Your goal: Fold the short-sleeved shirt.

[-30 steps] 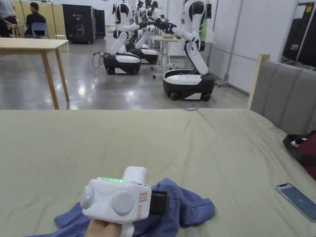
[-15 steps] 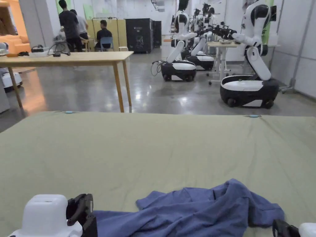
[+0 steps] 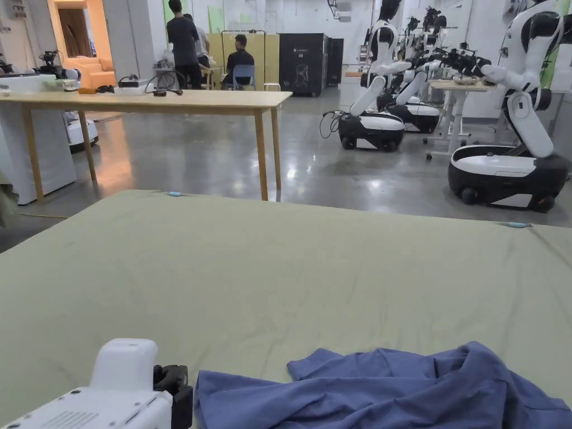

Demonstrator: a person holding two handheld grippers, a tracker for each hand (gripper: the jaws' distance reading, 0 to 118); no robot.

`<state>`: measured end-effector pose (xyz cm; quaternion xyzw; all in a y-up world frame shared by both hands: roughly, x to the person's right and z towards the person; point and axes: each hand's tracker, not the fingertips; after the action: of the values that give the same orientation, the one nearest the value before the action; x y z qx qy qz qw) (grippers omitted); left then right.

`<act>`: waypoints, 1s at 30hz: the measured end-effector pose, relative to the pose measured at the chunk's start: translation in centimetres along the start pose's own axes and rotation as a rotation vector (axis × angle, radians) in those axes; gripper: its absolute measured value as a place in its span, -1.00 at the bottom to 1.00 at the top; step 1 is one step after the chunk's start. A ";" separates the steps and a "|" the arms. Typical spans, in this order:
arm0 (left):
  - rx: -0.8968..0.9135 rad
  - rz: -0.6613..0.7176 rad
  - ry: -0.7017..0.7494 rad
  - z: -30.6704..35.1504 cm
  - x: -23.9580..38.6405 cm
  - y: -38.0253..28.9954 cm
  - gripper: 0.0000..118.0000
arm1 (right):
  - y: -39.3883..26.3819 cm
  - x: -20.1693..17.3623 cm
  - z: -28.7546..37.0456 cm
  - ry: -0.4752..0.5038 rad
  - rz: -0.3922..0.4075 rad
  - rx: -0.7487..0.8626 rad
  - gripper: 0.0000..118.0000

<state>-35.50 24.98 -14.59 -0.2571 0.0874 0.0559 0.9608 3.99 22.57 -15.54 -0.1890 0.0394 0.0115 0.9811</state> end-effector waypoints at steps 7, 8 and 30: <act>-0.263 -0.029 -0.051 -12.4 -1.5 0.9 -0.81 | -1.5 0.7 -2.5 -0.018 0.003 -0.070 -0.98; -0.266 -0.007 -0.045 -14.0 -1.8 1.1 -0.15 | -1.8 0.8 -2.9 -0.025 0.004 -0.082 -0.98; -0.447 -0.123 -0.067 -19.6 -0.1 -0.6 -1.00 | -1.8 4.0 -6.5 -0.102 0.014 -0.173 -0.98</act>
<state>-38.28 14.63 -30.97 -0.4662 0.0251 0.0238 0.8840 7.55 18.53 -21.20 -0.2717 -0.0102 0.0315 0.9618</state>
